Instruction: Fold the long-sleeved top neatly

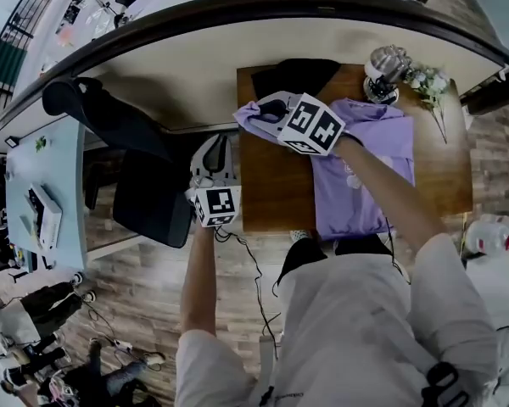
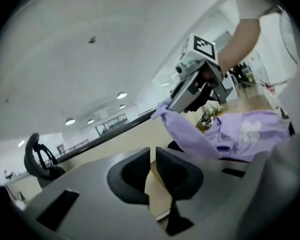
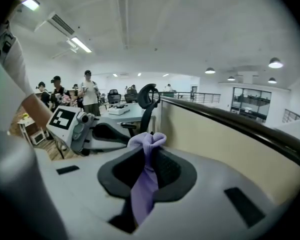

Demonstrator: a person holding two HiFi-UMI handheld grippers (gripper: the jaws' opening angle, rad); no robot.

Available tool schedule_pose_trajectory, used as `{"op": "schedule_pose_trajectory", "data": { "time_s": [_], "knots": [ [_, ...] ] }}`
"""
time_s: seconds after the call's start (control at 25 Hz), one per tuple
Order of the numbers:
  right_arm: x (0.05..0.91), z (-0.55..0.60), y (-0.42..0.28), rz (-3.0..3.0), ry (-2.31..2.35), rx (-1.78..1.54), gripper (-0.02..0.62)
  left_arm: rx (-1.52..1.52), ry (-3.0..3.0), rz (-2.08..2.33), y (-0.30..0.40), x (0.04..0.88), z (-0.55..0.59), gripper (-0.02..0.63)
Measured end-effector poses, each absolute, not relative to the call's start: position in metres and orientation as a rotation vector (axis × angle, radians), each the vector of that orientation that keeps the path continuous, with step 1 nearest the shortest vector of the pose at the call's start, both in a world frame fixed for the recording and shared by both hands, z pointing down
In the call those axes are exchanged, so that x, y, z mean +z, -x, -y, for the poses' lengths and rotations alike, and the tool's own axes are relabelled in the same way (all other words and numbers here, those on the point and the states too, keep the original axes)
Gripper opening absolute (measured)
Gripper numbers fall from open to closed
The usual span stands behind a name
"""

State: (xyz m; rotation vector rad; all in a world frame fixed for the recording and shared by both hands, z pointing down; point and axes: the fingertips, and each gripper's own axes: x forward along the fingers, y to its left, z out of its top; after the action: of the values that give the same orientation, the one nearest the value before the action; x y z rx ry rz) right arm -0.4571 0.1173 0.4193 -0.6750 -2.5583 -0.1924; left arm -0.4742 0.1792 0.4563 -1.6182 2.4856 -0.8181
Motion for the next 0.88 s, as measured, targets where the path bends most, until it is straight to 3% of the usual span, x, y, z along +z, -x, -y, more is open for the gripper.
{"op": "schedule_pose_trajectory", "data": {
  "time_s": [0.36,0.6,0.88],
  "knots": [
    [0.38,-0.017,0.356,2.791,0.351,-0.027,0.06,-0.238,1.698,-2.875,0.407,0.474,-0.152,0.035],
    [0.39,0.07,0.267,2.887,0.111,0.205,0.064,-0.183,1.759,-2.898,0.362,0.481,-0.112,0.035],
    [0.465,0.163,0.164,2.796,-0.23,0.458,0.067,-0.206,1.851,-2.896,0.326,0.502,-0.061,0.035]
  ]
}}
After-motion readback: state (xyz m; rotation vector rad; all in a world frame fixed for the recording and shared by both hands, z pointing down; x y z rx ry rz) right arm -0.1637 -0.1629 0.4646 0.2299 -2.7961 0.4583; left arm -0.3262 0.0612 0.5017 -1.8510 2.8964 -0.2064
